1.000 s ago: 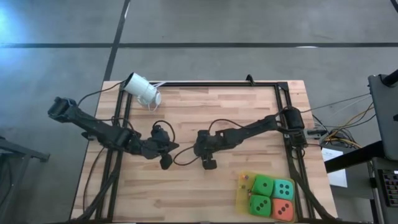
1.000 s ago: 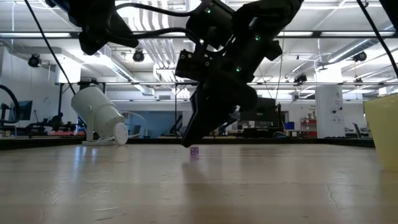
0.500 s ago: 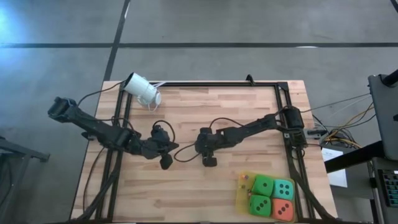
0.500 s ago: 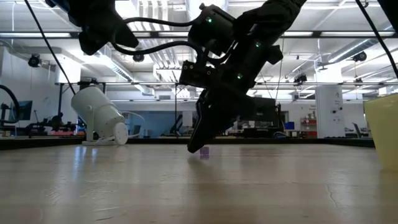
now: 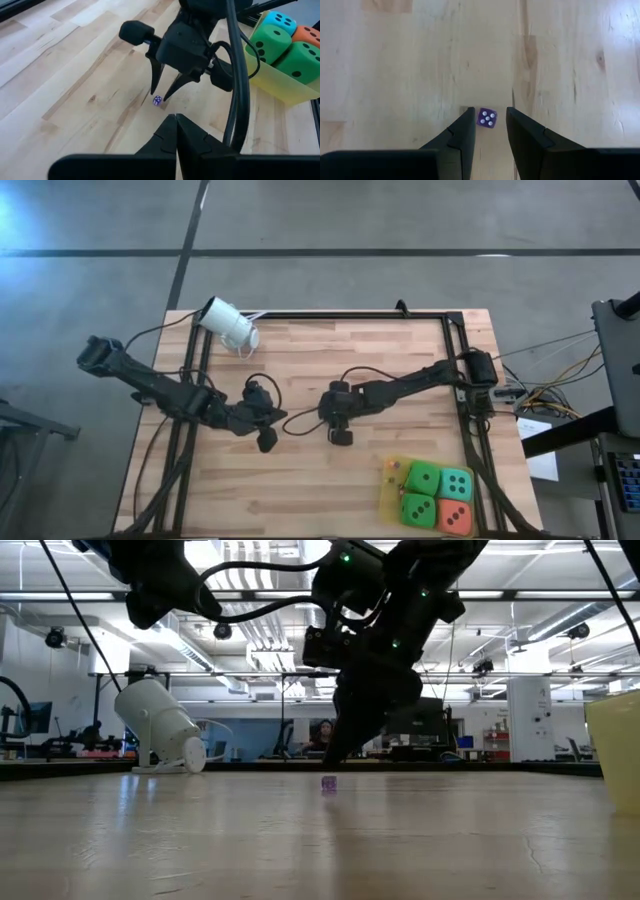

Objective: Pick & Place Dice
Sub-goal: Put the small purple die into the yellow bin

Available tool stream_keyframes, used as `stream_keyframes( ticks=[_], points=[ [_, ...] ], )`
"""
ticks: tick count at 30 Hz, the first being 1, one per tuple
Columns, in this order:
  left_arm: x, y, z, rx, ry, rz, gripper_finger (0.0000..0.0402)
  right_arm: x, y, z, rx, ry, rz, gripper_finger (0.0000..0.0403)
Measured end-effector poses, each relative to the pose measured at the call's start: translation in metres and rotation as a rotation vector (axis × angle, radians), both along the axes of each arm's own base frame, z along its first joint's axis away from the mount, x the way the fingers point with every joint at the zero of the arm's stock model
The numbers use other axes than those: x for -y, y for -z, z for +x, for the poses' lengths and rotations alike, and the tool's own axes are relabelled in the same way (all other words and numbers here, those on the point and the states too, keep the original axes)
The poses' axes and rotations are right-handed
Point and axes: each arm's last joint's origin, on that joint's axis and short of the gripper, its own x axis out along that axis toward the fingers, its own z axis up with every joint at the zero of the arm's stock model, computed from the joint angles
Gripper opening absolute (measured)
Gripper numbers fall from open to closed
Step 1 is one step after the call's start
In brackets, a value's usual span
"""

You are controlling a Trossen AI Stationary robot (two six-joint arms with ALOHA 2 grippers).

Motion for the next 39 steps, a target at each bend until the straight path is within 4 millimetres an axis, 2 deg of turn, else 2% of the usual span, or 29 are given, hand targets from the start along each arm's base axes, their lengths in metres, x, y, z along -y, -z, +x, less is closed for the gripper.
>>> stream_keyframes(
  ticks=[29, 39],
  points=[
    [0.0, -0.0001, 0.0001, 0.005, -0.011, -0.015, 0.0002, 0.0017, 0.0038, 0.0003, 0.005, 0.176, 0.111, 0.0105],
    [-0.0001, 0.0012, -0.0003, 0.002, -0.011, -0.014, 0.0002, 0.0013, 0.0038, 0.0002, 0.005, 0.168, 0.105, 0.0105]
  ],
)
